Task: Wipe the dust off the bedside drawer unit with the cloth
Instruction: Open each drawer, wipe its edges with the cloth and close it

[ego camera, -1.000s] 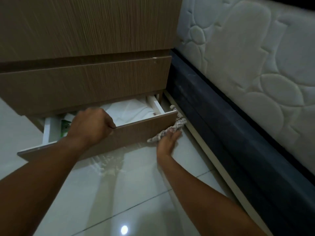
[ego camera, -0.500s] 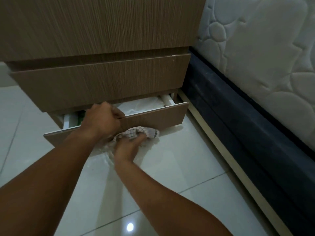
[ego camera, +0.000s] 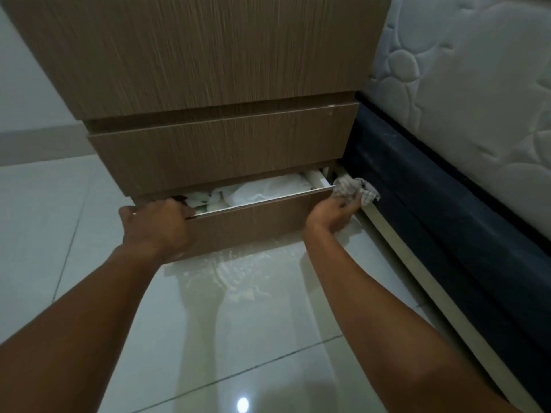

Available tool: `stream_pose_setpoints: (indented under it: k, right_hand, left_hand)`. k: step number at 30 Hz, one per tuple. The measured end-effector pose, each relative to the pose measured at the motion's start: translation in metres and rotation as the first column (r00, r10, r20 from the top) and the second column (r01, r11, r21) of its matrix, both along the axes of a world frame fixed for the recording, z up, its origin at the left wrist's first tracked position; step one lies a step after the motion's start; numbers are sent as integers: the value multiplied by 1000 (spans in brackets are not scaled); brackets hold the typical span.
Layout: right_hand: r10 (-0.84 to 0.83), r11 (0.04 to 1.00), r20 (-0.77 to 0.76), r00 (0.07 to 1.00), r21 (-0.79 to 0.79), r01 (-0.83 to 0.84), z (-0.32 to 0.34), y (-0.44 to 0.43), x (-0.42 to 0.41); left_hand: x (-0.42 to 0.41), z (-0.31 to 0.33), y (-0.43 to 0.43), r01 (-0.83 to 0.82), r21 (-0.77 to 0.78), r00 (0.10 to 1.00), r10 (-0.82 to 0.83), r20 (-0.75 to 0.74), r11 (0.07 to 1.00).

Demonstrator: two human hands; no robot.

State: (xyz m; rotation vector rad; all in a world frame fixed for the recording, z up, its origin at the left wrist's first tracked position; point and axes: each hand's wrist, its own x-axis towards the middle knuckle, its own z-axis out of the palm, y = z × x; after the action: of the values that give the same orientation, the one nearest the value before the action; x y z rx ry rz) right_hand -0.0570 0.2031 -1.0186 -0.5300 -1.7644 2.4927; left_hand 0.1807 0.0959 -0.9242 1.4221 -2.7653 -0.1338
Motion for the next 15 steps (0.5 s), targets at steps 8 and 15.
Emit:
stream_pose_setpoints:
  k: [8, 15]
  right_hand:
    - [239, 913, -178, 955, 376, -159, -17, -31, 81]
    - [859, 341, -374, 349, 927, 154, -27, -44, 149]
  left_hand:
    - [34, -5, -15, -98, 58, 995, 100, -19, 993]
    - [55, -17, -27, -110, 226, 930, 180, -320, 968]
